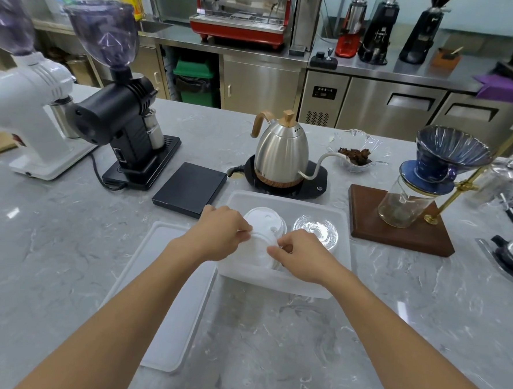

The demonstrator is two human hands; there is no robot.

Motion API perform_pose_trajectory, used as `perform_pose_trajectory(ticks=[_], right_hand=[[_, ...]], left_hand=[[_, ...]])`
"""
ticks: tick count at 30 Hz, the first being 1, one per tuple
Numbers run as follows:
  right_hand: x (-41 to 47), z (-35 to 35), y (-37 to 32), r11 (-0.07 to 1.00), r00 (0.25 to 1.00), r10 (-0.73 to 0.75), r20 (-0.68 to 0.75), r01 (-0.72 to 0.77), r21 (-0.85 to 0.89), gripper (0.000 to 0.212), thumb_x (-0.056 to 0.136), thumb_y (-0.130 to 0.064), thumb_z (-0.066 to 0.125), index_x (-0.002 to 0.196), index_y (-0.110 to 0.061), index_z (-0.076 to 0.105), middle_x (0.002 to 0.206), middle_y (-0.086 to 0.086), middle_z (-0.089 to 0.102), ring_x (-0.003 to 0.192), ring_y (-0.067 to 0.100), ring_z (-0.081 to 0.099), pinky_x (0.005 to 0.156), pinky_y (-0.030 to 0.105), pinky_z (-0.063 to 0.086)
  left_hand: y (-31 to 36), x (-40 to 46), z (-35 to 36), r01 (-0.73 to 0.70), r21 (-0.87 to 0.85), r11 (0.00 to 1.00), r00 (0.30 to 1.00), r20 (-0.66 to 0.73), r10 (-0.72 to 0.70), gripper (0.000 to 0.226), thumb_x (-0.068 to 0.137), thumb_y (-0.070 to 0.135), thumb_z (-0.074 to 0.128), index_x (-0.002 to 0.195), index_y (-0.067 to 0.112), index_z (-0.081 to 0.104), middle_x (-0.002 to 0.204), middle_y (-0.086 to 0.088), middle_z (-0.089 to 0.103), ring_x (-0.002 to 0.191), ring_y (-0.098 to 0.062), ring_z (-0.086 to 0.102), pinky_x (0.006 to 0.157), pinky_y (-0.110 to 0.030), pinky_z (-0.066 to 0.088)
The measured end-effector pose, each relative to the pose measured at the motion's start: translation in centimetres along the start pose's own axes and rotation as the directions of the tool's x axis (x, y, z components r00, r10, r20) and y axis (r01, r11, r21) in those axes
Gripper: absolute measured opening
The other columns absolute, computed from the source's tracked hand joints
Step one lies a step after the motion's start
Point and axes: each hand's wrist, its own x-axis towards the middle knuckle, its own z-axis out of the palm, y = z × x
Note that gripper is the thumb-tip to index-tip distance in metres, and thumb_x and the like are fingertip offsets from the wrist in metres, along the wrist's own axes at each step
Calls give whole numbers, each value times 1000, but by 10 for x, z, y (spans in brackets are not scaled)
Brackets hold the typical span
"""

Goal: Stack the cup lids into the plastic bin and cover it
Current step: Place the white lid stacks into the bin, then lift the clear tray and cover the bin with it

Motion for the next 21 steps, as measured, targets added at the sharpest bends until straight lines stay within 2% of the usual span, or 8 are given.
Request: perform_pose_trajectory(ticks=[3, 8, 11, 14, 16, 18, 19, 21], right_hand=[[1, 2, -1, 1000, 1000, 7, -10, -7, -5, 51, 96, -29, 62, 54, -14, 37, 50, -4, 33, 45, 12, 31, 49, 26, 27], [2, 5, -2, 999, 999, 33, -26, -33, 9, 50, 94, -30, 64, 55, -14, 37, 51, -3, 34, 46, 13, 32, 50, 27, 28], [0, 5, -2, 999, 998, 40, -49, -39, 22, 49, 94, -31, 64, 55, -13, 41, 50, -3, 38, 46, 13, 36, 50, 27, 30], [-7, 3, -7, 998, 997, 60, -57, -58, 29, 44, 94, -35, 64, 63, -4, 53, 61, 6, 54, 56, 16, 47, 57, 30, 37], [-14, 0, -6, 998, 993, 60, -102, -57, 36, 40, 95, -36, 61, 77, 0, 62, 80, 9, 65, 70, 20, 58, 68, 32, 47], [-28, -5, -7, 995, 967, 45, -251, -20, 103, 26, 95, -34, 61, 95, -10, 70, 94, 1, 69, 81, 16, 66, 76, 32, 55], [-39, -6, -9, 986, 933, 33, -358, 28, 165, 18, 95, -31, 63, 102, -17, 71, 96, -4, 69, 79, 7, 66, 71, 23, 55], [-62, 0, -13, 947, 867, -1, -499, 160, 277, 11, 93, -25, 66, 102, -32, 69, 89, -13, 71, 72, 2, 66, 58, 6, 48]], left_hand=[[5, 0, -2, 30, -13, 999, 999, -33, -31, 17, 99, 22, 58, 88, 27, 68, 99, -3, 77, 100, -28, 63, 93, -37, 38], [6, -3, -5, 73, -213, 974, 989, -107, -97, 8, 88, 17, 73, 89, 24, 69, 93, 5, 76, 94, -21, 68, 90, -39, 53], [2, -10, -2, 39, -250, 967, 987, -141, -76, 2, 91, 23, 72, 91, 22, 73, 98, 5, 77, 95, -19, 69, 91, -39, 52], [-5, -21, -4, -20, -305, 952, 967, -247, -59, 16, 94, 29, 69, 106, 22, 76, 108, 8, 76, 99, -14, 66, 94, -36, 48], [-14, -40, -8, -44, -435, 900, 911, -387, -143, 16, 93, 25, 70, 107, 20, 76, 105, 8, 76, 92, -8, 65, 88, -26, 48], [-33, -72, -7, -10, -571, 821, 797, -501, -338, 11, 92, 21, 70, 101, 23, 76, 95, 15, 76, 86, 2, 66, 80, -9, 47], [-44, -92, -3, 51, -616, 786, 729, -514, -451, 10, 92, 21, 70, 98, 27, 75, 90, 19, 74, 85, 5, 65, 75, -5, 45], [-65, -133, 16, 218, -685, 695, 612, -458, -645, 10, 90, 19, 71, 95, 27, 73, 84, 18, 72, 81, 0, 68, 72, -15, 46]])
